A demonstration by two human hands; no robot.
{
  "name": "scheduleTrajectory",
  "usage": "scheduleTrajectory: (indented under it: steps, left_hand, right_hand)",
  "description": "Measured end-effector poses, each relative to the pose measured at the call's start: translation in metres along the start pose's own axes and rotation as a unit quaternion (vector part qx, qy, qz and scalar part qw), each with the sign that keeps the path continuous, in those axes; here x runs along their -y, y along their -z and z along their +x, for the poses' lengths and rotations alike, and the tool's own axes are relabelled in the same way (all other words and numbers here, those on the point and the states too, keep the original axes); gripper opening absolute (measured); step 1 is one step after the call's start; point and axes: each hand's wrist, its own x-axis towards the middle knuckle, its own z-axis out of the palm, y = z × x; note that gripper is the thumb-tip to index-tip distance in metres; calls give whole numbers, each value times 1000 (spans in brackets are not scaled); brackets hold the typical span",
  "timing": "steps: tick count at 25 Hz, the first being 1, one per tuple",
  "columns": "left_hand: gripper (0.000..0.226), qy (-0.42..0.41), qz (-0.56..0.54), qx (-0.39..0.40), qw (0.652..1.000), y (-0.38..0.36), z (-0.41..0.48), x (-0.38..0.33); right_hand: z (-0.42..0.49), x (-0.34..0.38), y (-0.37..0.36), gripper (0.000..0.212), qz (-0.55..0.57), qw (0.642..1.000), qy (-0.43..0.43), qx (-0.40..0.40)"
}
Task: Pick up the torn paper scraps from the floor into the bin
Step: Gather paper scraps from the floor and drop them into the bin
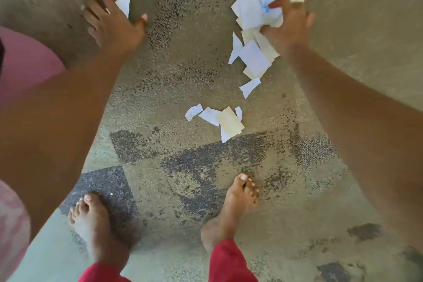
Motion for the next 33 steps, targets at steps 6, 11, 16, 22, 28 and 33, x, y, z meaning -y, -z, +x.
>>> scheduleTrajectory:
  steps: [6,11,16,22,28,33]
  left_hand:
    - [94,28,-17,-30,999,-33,-9,-64]
    - [94,-145,-10,35,989,-55,-30,-147]
    - [90,-332,22,67,941,-58,-38,-184]
    - [94,-469,112,101,870,-60,-56,-175]
    - [92,-444,149,91,879,-56,-96,-147]
    - [109,-409,185,100,888,-53,-118,-116]
  right_hand:
    - [60,-17,25,101,-15,996,-79,34]
    - [62,-16,13,122,1,995,-81,66]
    - [55,-23,3,127,17,994,-79,73]
    - [17,-25,7,94,-20,997,-19,76]
    - [-42,-19,-10,107,-63,986,-2,155]
    - [-97,-16,-44,125,-84,973,-26,215]
